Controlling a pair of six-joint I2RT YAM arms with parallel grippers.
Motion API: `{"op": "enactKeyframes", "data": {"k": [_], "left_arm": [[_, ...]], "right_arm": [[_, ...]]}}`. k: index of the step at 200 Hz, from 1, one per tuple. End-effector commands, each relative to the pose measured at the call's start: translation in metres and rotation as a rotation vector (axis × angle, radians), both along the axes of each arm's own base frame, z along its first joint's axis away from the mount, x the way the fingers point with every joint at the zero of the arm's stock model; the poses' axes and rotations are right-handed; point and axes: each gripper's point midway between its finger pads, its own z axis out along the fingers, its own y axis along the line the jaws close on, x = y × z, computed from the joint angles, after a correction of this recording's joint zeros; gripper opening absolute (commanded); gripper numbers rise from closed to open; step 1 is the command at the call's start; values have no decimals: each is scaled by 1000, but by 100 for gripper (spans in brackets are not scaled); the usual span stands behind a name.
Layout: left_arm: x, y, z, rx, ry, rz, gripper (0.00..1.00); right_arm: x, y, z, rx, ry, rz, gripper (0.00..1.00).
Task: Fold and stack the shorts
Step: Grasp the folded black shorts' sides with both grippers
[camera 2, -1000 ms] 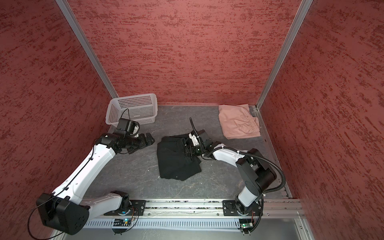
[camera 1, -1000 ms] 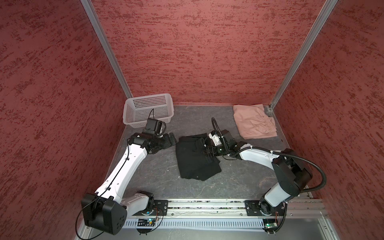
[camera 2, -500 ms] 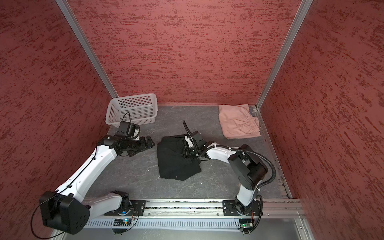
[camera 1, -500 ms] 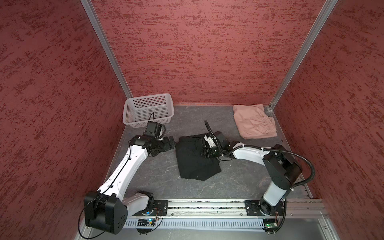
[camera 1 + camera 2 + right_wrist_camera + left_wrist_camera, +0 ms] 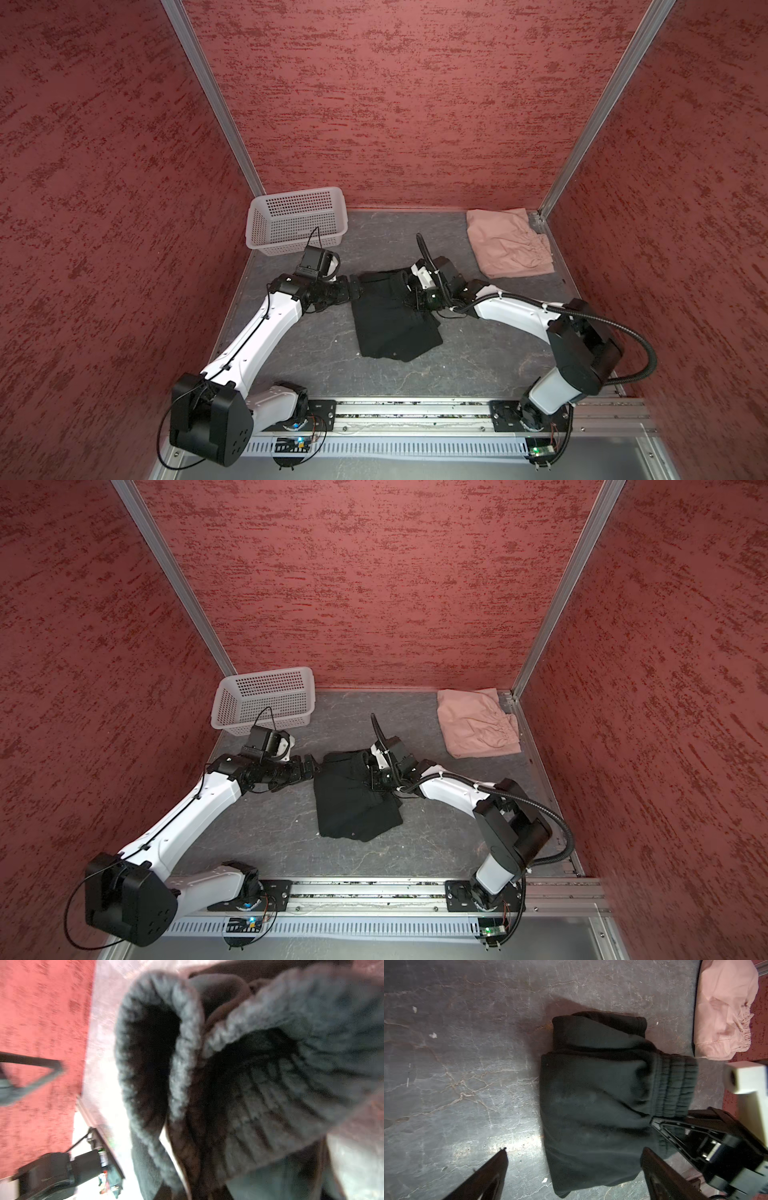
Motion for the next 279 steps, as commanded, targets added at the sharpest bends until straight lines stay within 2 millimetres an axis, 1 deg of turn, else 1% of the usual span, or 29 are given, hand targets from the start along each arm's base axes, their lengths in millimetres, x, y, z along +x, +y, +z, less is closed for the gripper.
{"op": "enactKeyframes", "data": {"k": [1, 12, 24, 44, 62, 67, 86, 105, 134, 157, 174, 182, 185, 186, 188, 189, 191, 195, 196, 201, 206, 217, 221, 230, 238, 252, 262, 269, 279], "left_arm": [[9, -12, -7, -58, -36, -24, 99], [11, -19, -13, -91, -34, -26, 99], [13, -25, -26, -107, -7, -20, 99], [16, -40, -44, -116, 37, -46, 99], [16, -55, -55, -114, 51, -86, 99], [16, -58, -58, -111, 57, -92, 99], [16, -65, -68, -92, 77, -111, 99], [14, -69, -79, -69, 103, -116, 99], [10, -71, -102, -7, 185, -118, 99], [11, -78, -113, 8, 214, -134, 99], [10, -80, -119, 20, 231, -141, 99], [10, -80, -121, 25, 233, -142, 99], [9, -80, -122, 25, 236, -143, 99], [9, -80, -122, 25, 235, -143, 99], [9, -81, -122, 25, 235, -146, 99], [9, -81, -122, 24, 234, -147, 99], [9, -82, -121, 22, 232, -151, 99], [10, -83, -120, 20, 230, -152, 99], [10, -83, -120, 20, 228, -154, 99], [11, -85, -117, 15, 220, -159, 99], [12, -87, -113, 9, 207, -166, 99], [16, -93, -100, -11, 171, -183, 99], [18, -95, -94, -20, 155, -186, 99], [22, -101, -78, -47, 114, -200, 99], [25, -105, -62, -70, 74, -212, 99], [31, -110, -34, -98, -1, -223, 99], [33, -110, -17, -111, -47, -224, 99], [34, -108, -8, -111, -73, -219, 99], [33, -104, 1, -102, -106, -210, 99]], "right_arm": [[-2, 1, 42, 74, -10, -40, 0], [-3, -3, 46, 77, -5, -62, 0], [-6, -8, 45, 74, 7, -84, 0], [-14, -17, 26, 47, 63, -110, 1], [-21, -20, 13, 48, 109, -119, 3], [-23, -21, 20, 70, 103, -120, 3], [-27, -28, 14, 51, 123, -129, 4], [-28, -43, 6, 5, 131, -141, 5], [-26, -72, -8, -73, 125, -168, 9], [-23, -85, -22, -112, 123, -168, 15], [-26, -93, -39, -163, 149, -162, 23], [-28, -97, -44, -190, 159, -160, 29], [-28, -98, -44, -200, 159, -162, 32], [-29, -100, -45, -208, 161, -164, 35], [-30, -101, -45, -212, 162, -164, 37], [-29, -102, -44, -219, 158, -165, 41], [-29, -102, -44, -222, 156, -166, 42], [-29, -105, -42, -237, 149, -172, 49], [-28, -107, -41, -241, 144, -174, 52], [-27, -111, -37, -265, 127, -185, 57], [-25, -115, -33, -284, 111, -193, 60], [-18, -125, -16, -331, 56, -217, 67], [-17, -126, -12, -338, 43, -220, 68], [-9, -126, 7, -332, -13, -224, 70], [-4, -121, 22, -291, -62, -219, 68], [2, -103, 45, -168, -138, -187, 60], [5, -90, 54, -83, -166, -163, 54], [8, -80, 61, -24, -180, -149, 46], [9, -68, 61, 41, -177, -116, 37]]}}
